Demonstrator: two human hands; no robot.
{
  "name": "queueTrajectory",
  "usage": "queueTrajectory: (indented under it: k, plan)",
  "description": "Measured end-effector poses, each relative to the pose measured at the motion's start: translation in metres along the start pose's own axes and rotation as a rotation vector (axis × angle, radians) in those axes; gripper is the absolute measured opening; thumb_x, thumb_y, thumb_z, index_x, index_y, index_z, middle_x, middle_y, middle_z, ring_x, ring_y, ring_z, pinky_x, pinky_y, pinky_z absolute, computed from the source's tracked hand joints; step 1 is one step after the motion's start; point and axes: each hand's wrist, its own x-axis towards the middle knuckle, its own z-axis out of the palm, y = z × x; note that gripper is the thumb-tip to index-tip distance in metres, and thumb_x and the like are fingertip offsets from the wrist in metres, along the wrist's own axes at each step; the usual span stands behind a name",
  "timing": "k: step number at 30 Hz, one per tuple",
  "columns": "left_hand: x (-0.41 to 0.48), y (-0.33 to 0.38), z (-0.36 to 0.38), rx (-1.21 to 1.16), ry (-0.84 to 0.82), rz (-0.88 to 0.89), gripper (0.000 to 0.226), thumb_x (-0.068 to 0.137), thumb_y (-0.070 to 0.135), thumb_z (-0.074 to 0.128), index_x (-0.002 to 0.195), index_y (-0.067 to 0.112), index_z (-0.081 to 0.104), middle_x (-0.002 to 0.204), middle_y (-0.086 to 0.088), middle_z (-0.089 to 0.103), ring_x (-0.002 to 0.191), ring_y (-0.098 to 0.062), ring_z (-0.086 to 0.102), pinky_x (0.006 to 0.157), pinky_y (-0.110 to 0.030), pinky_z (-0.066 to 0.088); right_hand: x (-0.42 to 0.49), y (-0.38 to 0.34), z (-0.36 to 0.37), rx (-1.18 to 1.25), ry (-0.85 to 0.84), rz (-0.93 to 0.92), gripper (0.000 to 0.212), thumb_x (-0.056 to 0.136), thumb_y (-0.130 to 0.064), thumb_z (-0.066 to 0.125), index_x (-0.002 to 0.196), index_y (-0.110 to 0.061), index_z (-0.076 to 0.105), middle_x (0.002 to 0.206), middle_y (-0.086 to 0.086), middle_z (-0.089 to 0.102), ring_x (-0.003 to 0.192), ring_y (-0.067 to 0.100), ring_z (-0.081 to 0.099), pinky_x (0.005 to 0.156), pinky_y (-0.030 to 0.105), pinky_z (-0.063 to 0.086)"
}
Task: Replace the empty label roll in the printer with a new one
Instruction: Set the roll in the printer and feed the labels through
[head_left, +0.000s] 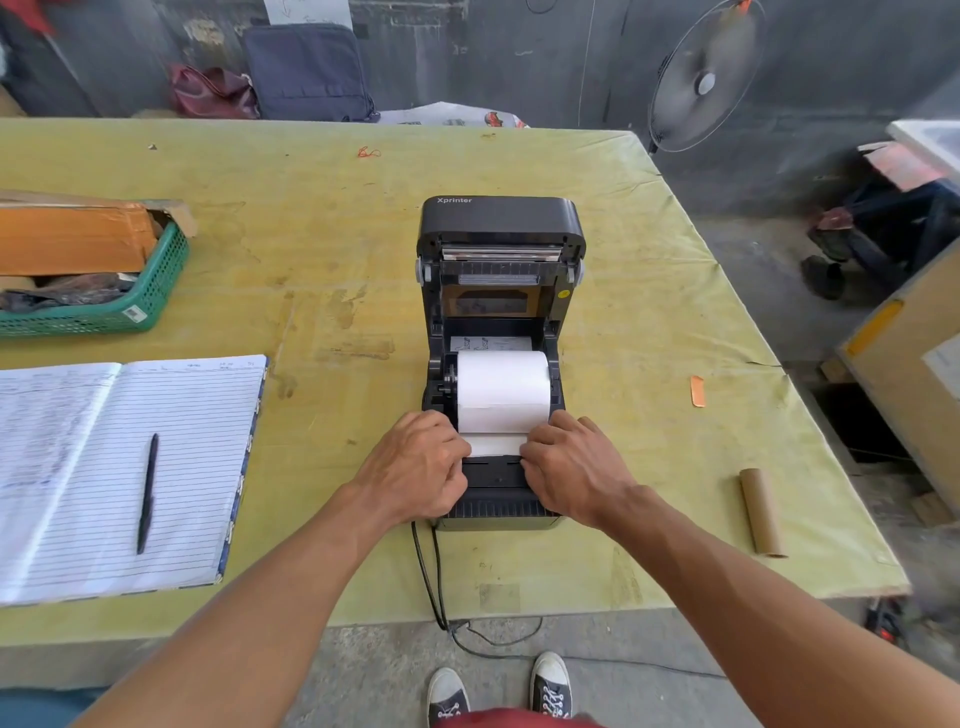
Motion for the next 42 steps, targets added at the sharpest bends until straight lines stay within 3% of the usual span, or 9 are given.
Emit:
queueTrajectory:
  k: [4, 10, 15, 23, 28, 33, 38, 42]
  plan:
    - [0.001, 0.003, 0.001, -0.004, -0.014, -0.028, 0.029, 0.081, 0.027, 0.046, 0.082, 0.012, 0.070, 0.083, 0.000, 0.065, 0.089, -0.020, 0.056, 0.084, -0.038, 0.045, -0.001, -0.003, 0.001, -0.007, -0.038, 0.010, 0.038, 0.102, -0.028, 0.037, 0.093, -0.017, 0.072, 0.105, -0.005, 0.068, 0.099, 0.021, 0.051, 0.082, 0.036, 0.044]
    - [0.003, 0.013, 0.014, -0.009, -0.021, -0.035, 0.027, 0.091, 0.019, 0.040, 0.103, 0.013, 0.064, 0.102, -0.001, 0.068, 0.096, -0.021, 0.057, 0.096, -0.039, 0.041, -0.006, -0.001, 0.001, 0.011, -0.068, 0.018, 0.035, 0.100, -0.027, 0.039, 0.095, -0.018, 0.072, 0.106, -0.009, 0.069, 0.099, 0.019, 0.049, 0.083, 0.035, 0.045]
    - [-0.005, 0.016, 0.020, 0.005, -0.046, -0.029, 0.040, 0.091, 0.020, 0.041, 0.122, 0.009, 0.063, 0.120, -0.003, 0.067, 0.115, -0.021, 0.054, 0.105, -0.040, 0.038, -0.004, -0.004, -0.002, 0.031, -0.077, 0.059, 0.027, 0.098, -0.030, 0.043, 0.110, -0.018, 0.065, 0.112, -0.006, 0.067, 0.105, 0.020, 0.049, 0.087, 0.035, 0.045]
    - [0.004, 0.022, 0.011, 0.015, 0.003, -0.014, 0.045, 0.087, 0.023, 0.036, 0.115, 0.010, 0.068, 0.112, 0.000, 0.071, 0.116, -0.020, 0.052, 0.104, -0.041, 0.039, -0.013, -0.017, 0.000, 0.005, -0.060, 0.057, 0.028, 0.094, -0.025, 0.042, 0.102, -0.019, 0.068, 0.107, -0.012, 0.069, 0.108, 0.019, 0.049, 0.087, 0.034, 0.041]
    - [-0.005, 0.030, 0.024, -0.002, -0.008, -0.043, 0.050, 0.084, 0.021, 0.038, 0.124, 0.006, 0.063, 0.125, -0.007, 0.066, 0.124, -0.021, 0.048, 0.107, -0.041, 0.037, -0.012, -0.015, -0.005, -0.008, -0.074, 0.065, 0.031, 0.090, -0.023, 0.042, 0.095, -0.020, 0.072, 0.098, -0.011, 0.072, 0.108, 0.017, 0.049, 0.087, 0.033, 0.040]
    - [-0.022, 0.037, 0.028, 0.002, -0.014, -0.031, 0.060, 0.083, 0.027, 0.027, 0.129, 0.009, 0.060, 0.132, -0.005, 0.062, 0.126, -0.018, 0.047, 0.113, -0.045, 0.028, -0.007, -0.016, 0.000, -0.005, -0.087, 0.110, 0.032, 0.092, -0.011, 0.045, 0.116, -0.021, 0.064, 0.123, -0.013, 0.065, 0.116, 0.018, 0.044, 0.091, 0.031, 0.038]
    - [-0.007, 0.034, 0.012, 0.020, -0.004, -0.045, 0.048, 0.083, 0.022, 0.034, 0.118, 0.010, 0.066, 0.115, -0.003, 0.070, 0.124, -0.022, 0.046, 0.110, -0.046, 0.030, -0.012, -0.023, 0.005, 0.011, -0.033, 0.121, 0.033, 0.088, -0.012, 0.049, 0.115, -0.022, 0.066, 0.119, -0.016, 0.067, 0.114, 0.018, 0.046, 0.093, 0.031, 0.036]
    - [0.002, 0.041, 0.016, 0.052, -0.058, -0.102, 0.046, 0.087, 0.016, 0.043, 0.131, 0.007, 0.054, 0.136, -0.008, 0.057, 0.131, -0.022, 0.037, 0.107, -0.044, 0.032, -0.023, -0.030, 0.006, 0.043, 0.003, 0.113, 0.038, 0.085, -0.008, 0.052, 0.116, -0.020, 0.071, 0.118, -0.014, 0.070, 0.113, 0.022, 0.051, 0.094, 0.034, 0.037]
